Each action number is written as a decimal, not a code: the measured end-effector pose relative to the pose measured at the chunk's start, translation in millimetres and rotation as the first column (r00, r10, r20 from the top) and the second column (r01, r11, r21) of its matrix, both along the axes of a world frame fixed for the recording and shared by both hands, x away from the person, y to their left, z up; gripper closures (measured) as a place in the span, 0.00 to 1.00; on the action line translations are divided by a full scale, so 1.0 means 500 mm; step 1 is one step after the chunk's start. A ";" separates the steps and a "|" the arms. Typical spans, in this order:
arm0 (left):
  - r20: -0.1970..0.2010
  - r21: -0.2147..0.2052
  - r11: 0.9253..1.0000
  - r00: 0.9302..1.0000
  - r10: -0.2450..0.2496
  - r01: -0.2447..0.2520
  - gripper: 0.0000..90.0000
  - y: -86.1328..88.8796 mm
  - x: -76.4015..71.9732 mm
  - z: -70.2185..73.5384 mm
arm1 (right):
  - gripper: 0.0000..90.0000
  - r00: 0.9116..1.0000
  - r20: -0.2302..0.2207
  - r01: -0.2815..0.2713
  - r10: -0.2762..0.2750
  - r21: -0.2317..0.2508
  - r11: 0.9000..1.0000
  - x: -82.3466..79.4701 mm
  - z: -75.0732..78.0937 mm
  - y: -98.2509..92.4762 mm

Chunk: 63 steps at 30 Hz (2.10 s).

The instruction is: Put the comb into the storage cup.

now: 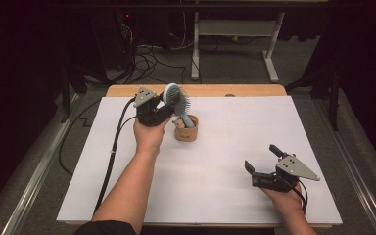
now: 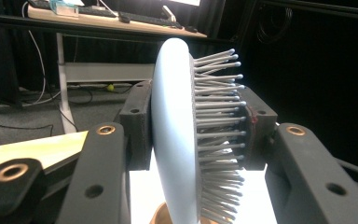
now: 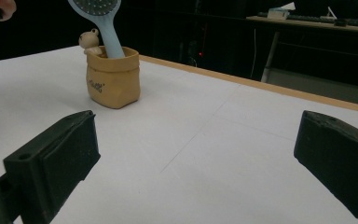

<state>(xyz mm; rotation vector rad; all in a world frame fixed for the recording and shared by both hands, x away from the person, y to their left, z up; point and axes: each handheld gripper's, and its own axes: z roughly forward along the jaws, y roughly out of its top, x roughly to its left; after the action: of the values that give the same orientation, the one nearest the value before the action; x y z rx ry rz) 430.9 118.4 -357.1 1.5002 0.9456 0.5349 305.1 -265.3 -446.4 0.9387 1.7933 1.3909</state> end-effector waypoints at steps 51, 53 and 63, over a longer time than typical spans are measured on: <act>0.008 0.063 0.997 0.999 0.034 -0.035 0.45 0.016 0.023 -0.016 | 0.00 1.000 -0.007 -0.001 0.001 -0.005 1.000 0.001 -0.002 0.001; 0.014 0.067 0.997 0.999 0.033 -0.034 0.44 0.015 0.022 -0.016 | 0.00 1.000 -0.008 -0.001 0.001 -0.005 1.000 0.001 -0.002 0.001; 0.012 0.081 0.996 0.999 0.036 -0.037 0.34 0.017 0.024 -0.018 | 0.00 1.000 -0.008 -0.002 0.002 -0.003 1.000 0.002 -0.002 0.001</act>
<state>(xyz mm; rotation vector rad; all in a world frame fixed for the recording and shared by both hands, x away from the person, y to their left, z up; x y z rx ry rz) 443.0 126.9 -366.0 1.5534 0.9543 0.6135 305.9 -264.6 -447.6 0.9415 1.8022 1.3871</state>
